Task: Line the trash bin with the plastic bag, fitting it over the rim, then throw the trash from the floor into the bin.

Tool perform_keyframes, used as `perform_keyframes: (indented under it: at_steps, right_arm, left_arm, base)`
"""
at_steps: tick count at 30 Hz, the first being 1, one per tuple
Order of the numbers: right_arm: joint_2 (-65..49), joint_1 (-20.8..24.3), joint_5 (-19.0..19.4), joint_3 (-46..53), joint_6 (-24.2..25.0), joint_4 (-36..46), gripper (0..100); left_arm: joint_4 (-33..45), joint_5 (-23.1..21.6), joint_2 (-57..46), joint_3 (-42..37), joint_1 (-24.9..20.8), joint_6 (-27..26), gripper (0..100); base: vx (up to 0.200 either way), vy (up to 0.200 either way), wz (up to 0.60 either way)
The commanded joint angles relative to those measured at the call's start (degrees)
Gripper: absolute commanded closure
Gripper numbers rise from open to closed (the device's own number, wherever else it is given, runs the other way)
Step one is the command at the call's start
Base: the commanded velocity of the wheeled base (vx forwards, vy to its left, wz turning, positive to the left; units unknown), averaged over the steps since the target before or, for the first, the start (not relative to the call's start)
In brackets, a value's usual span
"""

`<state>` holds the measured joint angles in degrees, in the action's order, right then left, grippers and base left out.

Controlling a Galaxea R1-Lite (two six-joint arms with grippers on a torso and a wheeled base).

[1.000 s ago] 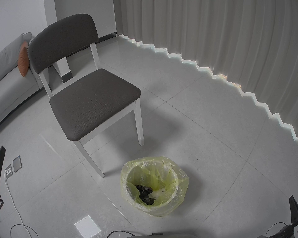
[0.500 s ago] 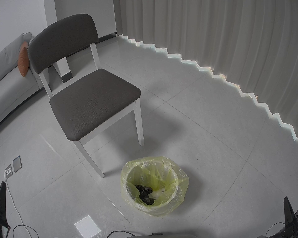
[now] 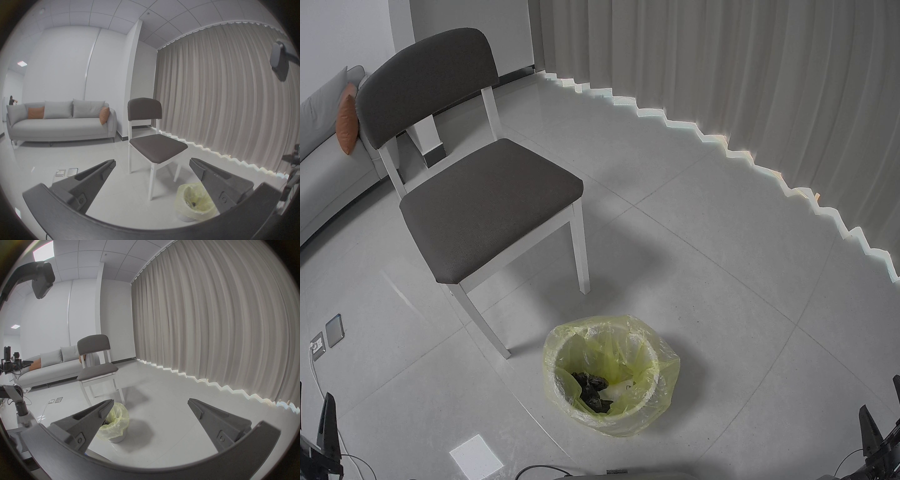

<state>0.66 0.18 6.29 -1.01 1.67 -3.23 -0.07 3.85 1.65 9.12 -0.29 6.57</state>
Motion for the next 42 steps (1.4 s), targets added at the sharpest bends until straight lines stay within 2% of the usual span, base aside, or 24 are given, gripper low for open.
perform_keyframes:
  at_steps: [1, 4, 6, 9, 13, 21, 24, 26, 28, 42]
  right_arm:
    - [-0.3, 0.0, -2.8, 1.0, -0.3, 0.4, 0]
    - [-0.3, 0.0, -5.6, 1.0, -0.3, 0.4, 0]
    - [-0.3, 0.0, -6.0, 1.0, -0.1, 0.2, 0]
    - [-0.3, 0.0, -7.4, 1.0, -0.1, 0.3, 0]
    - [-0.4, 0.0, -11.0, 1.0, 0.4, 1.9, 0]
    - [-0.2, 0.0, -6.7, 0.9, -2.0, 3.4, 0]
    - [-0.3, 0.0, -6.8, 1.0, -1.4, 3.2, 0]
    - [-0.3, 0.0, -9.6, 1.0, -0.8, 3.3, 0]
    - [-0.4, 0.0, -10.7, 1.0, 0.1, 3.2, 0]
    - [-0.3, -0.1, -10.6, 1.0, 0.1, 3.3, 0]
  left_arm:
    - [-5.6, 4.2, -1.6, -9.1, 0.4, -6.0, 0]
    - [-3.3, 4.9, -1.6, -9.1, 0.4, -7.0, 0]
    - [-3.3, 4.1, -1.6, -9.1, 0.3, -6.8, 0]
    - [-2.2, -0.6, -1.6, -9.1, 0.3, -3.1, 0]
    - [-1.7, -0.5, -1.6, -9.1, 0.3, -3.1, 0]
    - [-1.3, -0.6, -1.6, -9.1, 0.3, -3.7, 0]
    - [-1.5, -0.7, -1.6, -9.1, 0.3, -4.5, 0]
    - [-1.4, -0.9, -1.6, -9.1, 0.3, -4.5, 0]
    - [-0.9, -1.5, -1.6, -9.0, 0.3, -4.7, 0]
    - [-0.8, -1.7, -1.6, -9.0, 0.3, -4.7, 0]
  base:
    - [0.000, 0.000, 0.00]
    - [0.000, 0.000, 0.00]
    - [0.000, 0.000, 0.00]
    - [0.000, 0.000, 0.00]
    - [0.000, 0.000, 0.00]
    - [0.000, 0.000, 0.00]
    - [0.000, 0.000, 0.00]
    - [0.000, 0.000, 0.00]
    - [0.000, 0.000, 0.00]
    - [0.000, 0.000, 0.00]
